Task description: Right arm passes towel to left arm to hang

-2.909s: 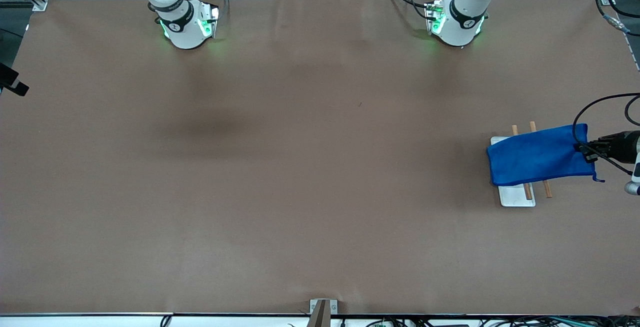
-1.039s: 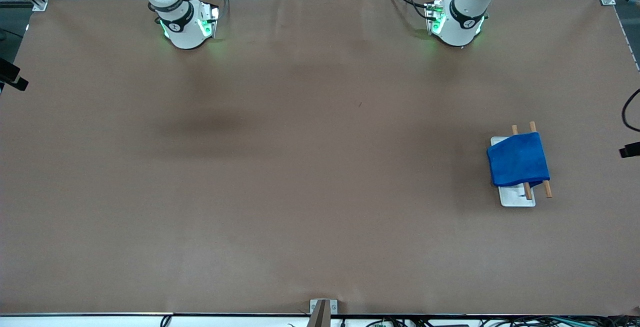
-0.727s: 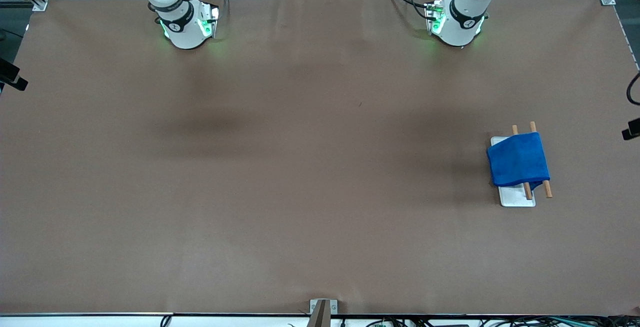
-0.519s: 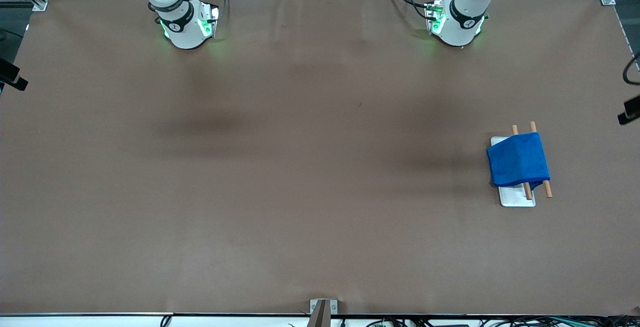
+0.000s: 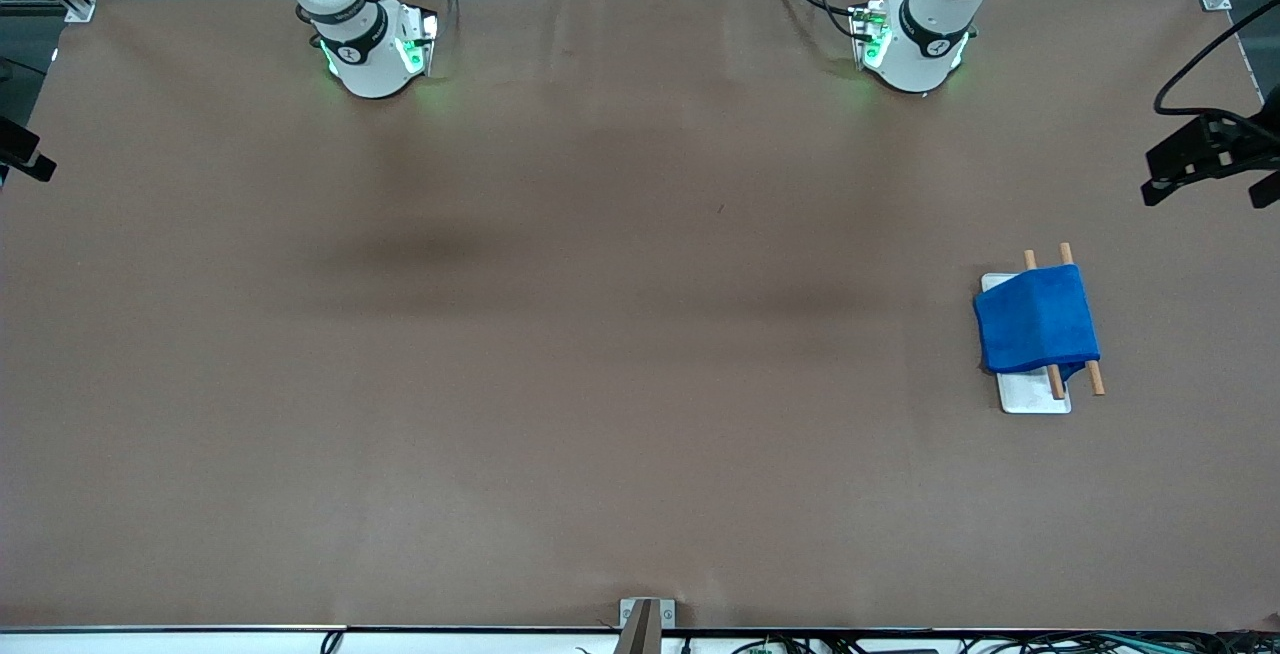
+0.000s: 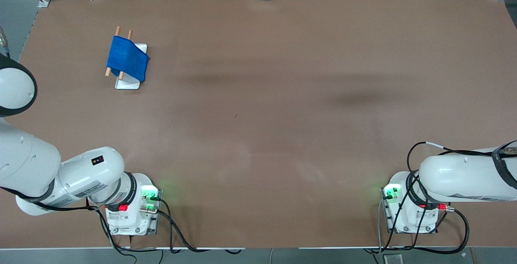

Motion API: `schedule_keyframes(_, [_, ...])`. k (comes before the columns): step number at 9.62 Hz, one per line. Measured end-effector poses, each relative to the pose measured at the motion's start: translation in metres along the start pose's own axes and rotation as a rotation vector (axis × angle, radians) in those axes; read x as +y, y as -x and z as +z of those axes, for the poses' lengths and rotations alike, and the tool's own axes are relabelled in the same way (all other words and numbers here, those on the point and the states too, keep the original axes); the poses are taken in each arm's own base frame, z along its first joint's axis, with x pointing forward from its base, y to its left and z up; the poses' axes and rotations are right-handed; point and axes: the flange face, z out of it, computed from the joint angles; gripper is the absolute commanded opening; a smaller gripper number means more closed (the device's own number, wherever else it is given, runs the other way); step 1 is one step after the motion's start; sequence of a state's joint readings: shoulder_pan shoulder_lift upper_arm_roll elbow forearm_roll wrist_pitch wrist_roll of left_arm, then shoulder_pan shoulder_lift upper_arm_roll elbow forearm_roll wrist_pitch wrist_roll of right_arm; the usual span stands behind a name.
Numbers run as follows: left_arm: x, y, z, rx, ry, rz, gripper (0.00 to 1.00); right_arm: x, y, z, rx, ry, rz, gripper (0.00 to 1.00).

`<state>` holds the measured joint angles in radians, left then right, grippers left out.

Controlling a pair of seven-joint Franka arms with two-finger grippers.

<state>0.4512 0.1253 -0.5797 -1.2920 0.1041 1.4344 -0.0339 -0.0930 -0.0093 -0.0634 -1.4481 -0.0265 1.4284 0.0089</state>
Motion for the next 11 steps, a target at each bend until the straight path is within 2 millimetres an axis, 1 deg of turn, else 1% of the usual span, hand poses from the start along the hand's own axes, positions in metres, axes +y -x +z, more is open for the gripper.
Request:
schedule_keyframes(1, [0.01, 0.0, 0.001, -0.003, 0.007, 0.014, 1.0, 0.004, 0.0, 0.0, 0.0, -0.001, 0.007, 1.0])
schedule_keyframes(2, [0.024, 0.002, 0.002, -0.01, -0.002, 0.023, 1.0, 0.007, 0.0, 0.0, 0.0, -0.001, 0.011, 1.0])
schedule_keyframes(3, [0.029, 0.007, 0.004, -0.02, -0.015, 0.018, 1.0, 0.008, 0.0, 0.0, 0.0, -0.001, 0.013, 1.0])
schedule_keyframes(5, [0.028, 0.028, 0.005, -0.046, -0.008, 0.001, 1.0, 0.008, 0.0, 0.0, 0.0, -0.001, 0.013, 1.0])
schedule_keyframes(8, [0.036, 0.058, 0.01, -0.066, -0.022, 0.006, 1.0, 0.008, 0.0, 0.0, 0.0, -0.001, 0.012, 1.0])
schedule_keyframes(9, [0.035, 0.062, 0.011, -0.065, -0.024, 0.004, 1.0, 0.008, 0.0, 0.0, 0.0, -0.001, 0.012, 1.0])
schedule_keyframes(11, [0.031, 0.059, 0.012, -0.058, -0.022, -0.003, 1.0, 0.008, 0.0, 0.0, 0.0, -0.001, 0.012, 1.0])
